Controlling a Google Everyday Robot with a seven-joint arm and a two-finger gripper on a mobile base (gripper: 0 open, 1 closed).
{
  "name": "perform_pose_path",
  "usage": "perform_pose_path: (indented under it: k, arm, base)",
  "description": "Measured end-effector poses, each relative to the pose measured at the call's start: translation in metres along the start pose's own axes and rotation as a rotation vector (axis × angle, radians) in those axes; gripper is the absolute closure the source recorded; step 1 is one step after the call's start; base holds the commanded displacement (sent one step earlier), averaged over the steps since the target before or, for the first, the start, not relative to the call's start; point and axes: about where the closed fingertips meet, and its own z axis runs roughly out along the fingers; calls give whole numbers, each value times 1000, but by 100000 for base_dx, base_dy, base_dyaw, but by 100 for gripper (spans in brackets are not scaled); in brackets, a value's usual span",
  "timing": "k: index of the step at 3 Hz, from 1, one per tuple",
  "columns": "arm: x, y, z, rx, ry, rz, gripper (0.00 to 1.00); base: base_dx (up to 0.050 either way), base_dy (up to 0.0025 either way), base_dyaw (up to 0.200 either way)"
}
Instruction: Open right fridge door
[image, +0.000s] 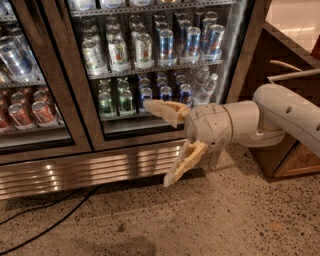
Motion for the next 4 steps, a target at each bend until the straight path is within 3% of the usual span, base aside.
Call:
perform_pose_path:
  k: [1,3,4]
  arm:
    - [-5,1,4,44,-7,-12,0]
    - [-13,-3,6,43,9,14,0]
    - [-60,-3,26,28,54,-32,0]
  base:
    - [0,0,0]
    - [0,0,0]
    - [0,0,0]
